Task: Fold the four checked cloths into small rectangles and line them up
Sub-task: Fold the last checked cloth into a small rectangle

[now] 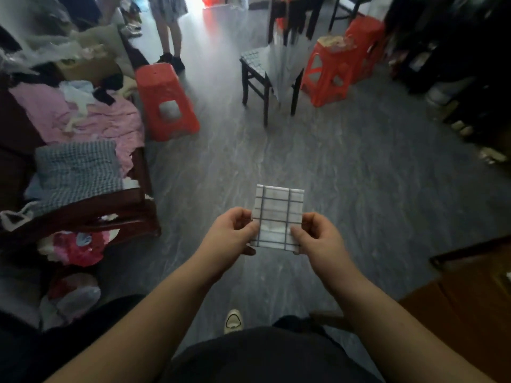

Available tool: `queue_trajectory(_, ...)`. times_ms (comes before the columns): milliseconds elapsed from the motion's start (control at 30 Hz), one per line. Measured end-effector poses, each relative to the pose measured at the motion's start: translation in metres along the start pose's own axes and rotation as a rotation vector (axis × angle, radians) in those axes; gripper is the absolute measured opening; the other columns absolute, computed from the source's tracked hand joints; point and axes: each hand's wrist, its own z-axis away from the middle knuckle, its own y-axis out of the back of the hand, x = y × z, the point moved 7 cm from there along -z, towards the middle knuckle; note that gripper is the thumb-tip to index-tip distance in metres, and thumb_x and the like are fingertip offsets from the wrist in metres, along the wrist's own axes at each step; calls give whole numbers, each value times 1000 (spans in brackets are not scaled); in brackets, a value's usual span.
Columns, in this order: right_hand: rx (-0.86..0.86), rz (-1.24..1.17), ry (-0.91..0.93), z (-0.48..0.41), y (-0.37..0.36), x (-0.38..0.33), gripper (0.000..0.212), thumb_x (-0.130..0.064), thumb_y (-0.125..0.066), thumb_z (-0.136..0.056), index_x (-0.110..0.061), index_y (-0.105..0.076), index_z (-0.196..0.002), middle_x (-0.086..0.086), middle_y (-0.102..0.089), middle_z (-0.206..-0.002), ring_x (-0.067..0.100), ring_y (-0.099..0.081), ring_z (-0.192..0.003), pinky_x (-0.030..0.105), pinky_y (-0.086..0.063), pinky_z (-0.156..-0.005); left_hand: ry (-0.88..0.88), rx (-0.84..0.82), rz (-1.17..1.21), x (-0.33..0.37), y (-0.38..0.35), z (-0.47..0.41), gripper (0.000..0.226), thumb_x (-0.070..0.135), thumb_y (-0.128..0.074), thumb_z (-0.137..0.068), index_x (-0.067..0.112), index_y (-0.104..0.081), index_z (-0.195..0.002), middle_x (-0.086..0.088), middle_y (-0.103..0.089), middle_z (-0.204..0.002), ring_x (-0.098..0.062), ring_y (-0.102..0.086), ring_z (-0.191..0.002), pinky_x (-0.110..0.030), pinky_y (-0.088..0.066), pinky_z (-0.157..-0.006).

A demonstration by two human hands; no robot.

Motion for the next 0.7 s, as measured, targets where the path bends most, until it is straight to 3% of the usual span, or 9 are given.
queue_trajectory(167, 198, -75, -32, -54, 65, -3, 10, -10, -63, -96, -12, -64, -106, 12, -73, -97, 23, -71, -88, 33, -59, -69, -3, -191, -91, 43, -64, -81, 7, 12, -62, -96, 7, -64, -100, -3, -69, -81, -7, -64, -64, -29, -55, -59)
queue_trajectory(433, 449, -193, -65, -140, 212, 15, 11, -9, -63, -96, -19, -63, -100, 1, -73, -93, 16, -71, -84, 31, -60, -70, -52, -439, -298, 102, -232, -215, 9, 14, -62, -97, 9, -66, -103, -4, -72, -87, -11, -66, -71, -30, -55, -61)
queue_trajectory(700, 771, -234, -180, -130, 355, 45, 10, -18, -66, -96, -27, -63, -99, 3, -74, -96, 20, -72, -87, 49, -61, -80, -73, -762, -524, 128, -419, -253, 11, 15, -61, -96, 21, -70, -100, 1, -72, -89, -10, -67, -78, -28, -58, -65)
